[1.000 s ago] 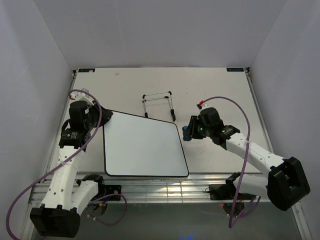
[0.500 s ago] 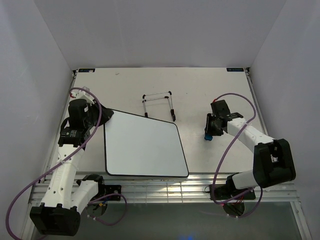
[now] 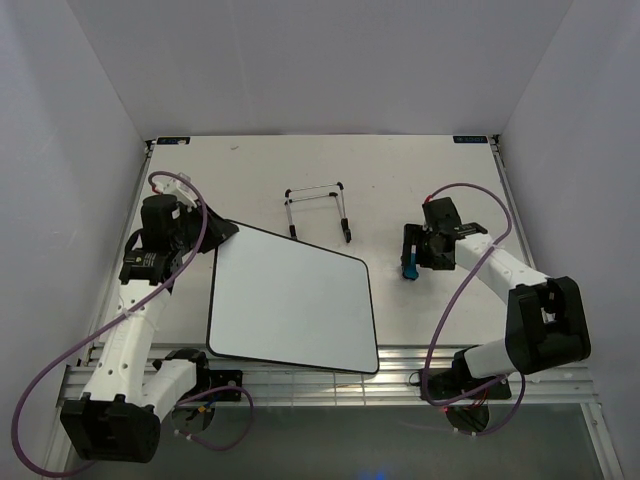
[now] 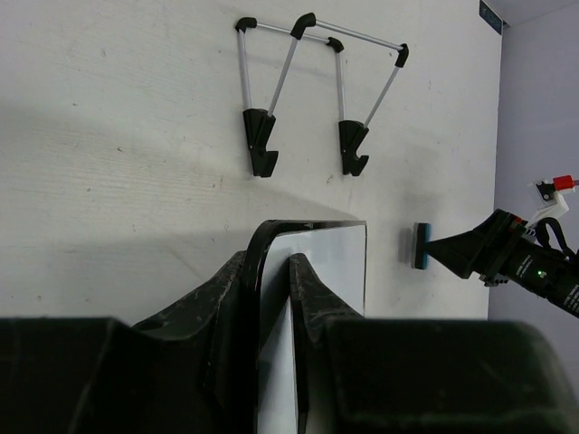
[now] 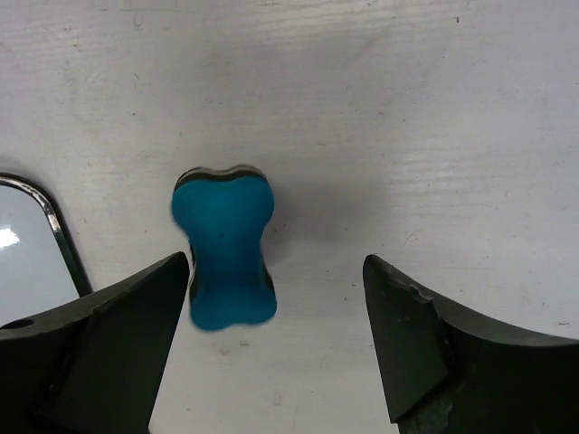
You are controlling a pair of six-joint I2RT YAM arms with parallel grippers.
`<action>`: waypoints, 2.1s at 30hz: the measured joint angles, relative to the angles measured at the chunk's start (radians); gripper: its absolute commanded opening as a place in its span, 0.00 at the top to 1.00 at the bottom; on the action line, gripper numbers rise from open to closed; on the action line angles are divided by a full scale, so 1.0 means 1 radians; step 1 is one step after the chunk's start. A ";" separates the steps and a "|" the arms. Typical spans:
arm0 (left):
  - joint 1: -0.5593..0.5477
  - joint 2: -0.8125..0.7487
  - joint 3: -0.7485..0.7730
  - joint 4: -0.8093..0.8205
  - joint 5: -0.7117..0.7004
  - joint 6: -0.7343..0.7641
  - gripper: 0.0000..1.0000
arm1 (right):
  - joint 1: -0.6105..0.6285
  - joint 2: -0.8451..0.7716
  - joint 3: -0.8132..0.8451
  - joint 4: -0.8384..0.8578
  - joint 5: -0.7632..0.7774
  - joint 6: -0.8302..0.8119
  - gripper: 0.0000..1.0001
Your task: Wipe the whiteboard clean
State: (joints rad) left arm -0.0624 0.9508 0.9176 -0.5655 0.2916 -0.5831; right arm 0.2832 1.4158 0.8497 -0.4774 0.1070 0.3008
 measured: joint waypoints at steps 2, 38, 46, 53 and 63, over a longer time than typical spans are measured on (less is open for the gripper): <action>0.000 0.010 0.006 -0.001 0.009 -0.002 1.00 | -0.011 -0.003 0.000 0.001 -0.002 -0.007 0.11; 0.051 0.177 0.033 0.079 0.291 -0.069 1.00 | -0.047 -0.198 -0.058 0.061 -0.500 -0.126 0.10; 0.125 0.266 0.086 0.076 0.454 -0.103 1.00 | -0.047 -0.193 -0.060 0.093 -0.678 -0.129 0.10; 0.166 0.336 0.134 0.145 0.551 -0.146 1.00 | -0.047 -0.193 -0.060 0.097 -0.780 -0.130 0.10; 0.172 0.371 0.151 0.363 0.640 -0.265 1.00 | -0.047 -0.182 -0.060 0.114 -0.872 -0.126 0.10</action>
State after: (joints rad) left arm 0.1101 1.3220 1.0691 -0.2028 0.9314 -0.8482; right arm 0.2367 1.2335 0.7898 -0.3630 -0.7647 0.1753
